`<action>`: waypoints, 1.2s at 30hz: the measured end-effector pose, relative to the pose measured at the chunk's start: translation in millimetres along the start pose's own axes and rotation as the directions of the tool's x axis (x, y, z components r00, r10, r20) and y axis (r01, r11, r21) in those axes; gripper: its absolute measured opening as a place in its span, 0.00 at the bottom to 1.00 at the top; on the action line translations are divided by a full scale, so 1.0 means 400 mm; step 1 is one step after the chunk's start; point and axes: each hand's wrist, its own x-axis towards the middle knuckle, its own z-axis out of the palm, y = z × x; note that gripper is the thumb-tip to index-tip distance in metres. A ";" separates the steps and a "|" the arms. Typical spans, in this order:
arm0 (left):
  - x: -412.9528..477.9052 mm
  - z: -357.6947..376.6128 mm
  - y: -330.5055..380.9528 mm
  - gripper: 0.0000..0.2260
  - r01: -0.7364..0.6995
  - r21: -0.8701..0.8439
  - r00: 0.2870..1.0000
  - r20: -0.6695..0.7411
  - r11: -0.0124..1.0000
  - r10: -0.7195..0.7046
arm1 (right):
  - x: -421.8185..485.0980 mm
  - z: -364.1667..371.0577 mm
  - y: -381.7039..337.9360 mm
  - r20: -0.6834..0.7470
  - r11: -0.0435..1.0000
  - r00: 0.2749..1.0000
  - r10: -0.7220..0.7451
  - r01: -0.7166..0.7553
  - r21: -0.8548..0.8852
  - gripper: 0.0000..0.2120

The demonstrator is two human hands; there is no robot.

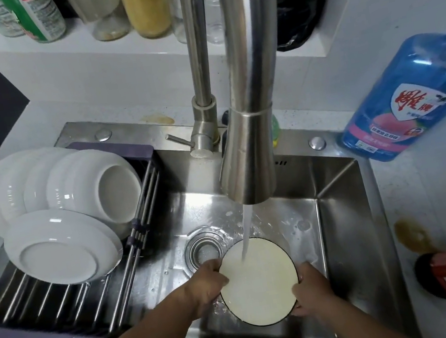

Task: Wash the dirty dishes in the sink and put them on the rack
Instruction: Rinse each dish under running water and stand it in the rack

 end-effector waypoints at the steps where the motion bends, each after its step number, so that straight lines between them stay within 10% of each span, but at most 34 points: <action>1: -0.013 -0.004 0.004 0.21 0.011 -0.025 1.000 -0.017 1.000 -0.011 | -0.004 -0.003 -0.003 0.007 1.000 1.000 0.001 -0.002 0.023 0.13; 21: -0.223 -0.116 0.171 0.14 -0.111 -0.446 0.993 -0.013 0.888 0.117 | -0.128 -0.067 -0.274 -0.147 0.926 0.916 -0.373 0.358 -0.118 0.08; 27: -0.287 -0.080 0.163 0.21 -0.150 -0.497 0.988 -0.059 0.855 0.140 | -0.205 -0.012 -0.302 -0.098 0.585 0.683 -0.724 0.533 -0.611 0.25; 36: -0.331 -0.042 0.192 0.22 -0.159 -0.613 0.977 0.014 0.774 0.212 | -0.253 0.059 -0.360 0.270 0.213 0.713 -0.647 0.509 -0.834 0.27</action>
